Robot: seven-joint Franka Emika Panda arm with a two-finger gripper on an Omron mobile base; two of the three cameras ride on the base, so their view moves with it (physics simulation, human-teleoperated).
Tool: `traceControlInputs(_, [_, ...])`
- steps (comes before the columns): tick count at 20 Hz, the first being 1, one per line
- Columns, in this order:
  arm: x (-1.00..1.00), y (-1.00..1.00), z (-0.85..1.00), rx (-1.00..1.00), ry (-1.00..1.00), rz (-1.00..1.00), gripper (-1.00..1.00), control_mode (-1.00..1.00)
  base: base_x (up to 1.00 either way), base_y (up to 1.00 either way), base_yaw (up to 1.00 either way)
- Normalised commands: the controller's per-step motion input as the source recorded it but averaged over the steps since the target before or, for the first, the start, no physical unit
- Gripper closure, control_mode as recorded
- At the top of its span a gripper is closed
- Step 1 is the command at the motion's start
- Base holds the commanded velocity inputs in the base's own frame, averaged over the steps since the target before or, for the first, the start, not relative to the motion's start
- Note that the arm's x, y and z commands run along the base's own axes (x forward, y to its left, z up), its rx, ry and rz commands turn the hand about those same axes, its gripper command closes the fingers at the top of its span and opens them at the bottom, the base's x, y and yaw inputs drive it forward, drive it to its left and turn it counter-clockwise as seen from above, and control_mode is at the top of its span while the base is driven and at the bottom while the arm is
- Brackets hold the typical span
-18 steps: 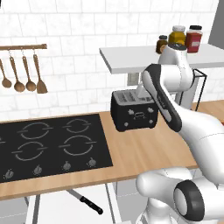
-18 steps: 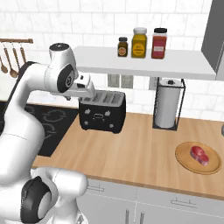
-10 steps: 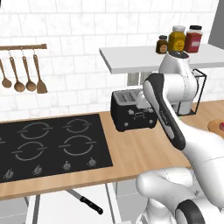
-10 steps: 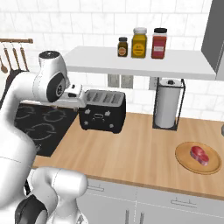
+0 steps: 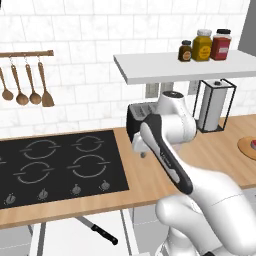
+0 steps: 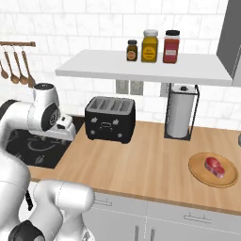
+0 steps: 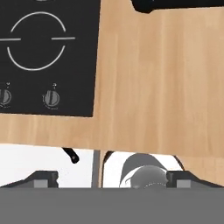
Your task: Pick up the knife from the drawer and place it on the cutting board. Then place the meat from the plate to the cutting board.
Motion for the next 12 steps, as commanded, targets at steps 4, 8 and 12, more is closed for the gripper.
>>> traceControlInputs(4, [-0.01, 0.48, -0.71, 0.12, 0.31, 0.06, -1.0, -1.0, 0.0, 0.0, 0.0])
traceControlInputs(8, [-0.22, 0.99, -0.85, 0.05, 0.23, 0.0, -1.0, -1.0, 0.0, 0.0, 0.0])
traceControlInputs(12, [-0.35, 1.0, -0.76, 0.04, 0.15, 0.0, -1.0, -1.0, 0.0, 0.0, 0.0])
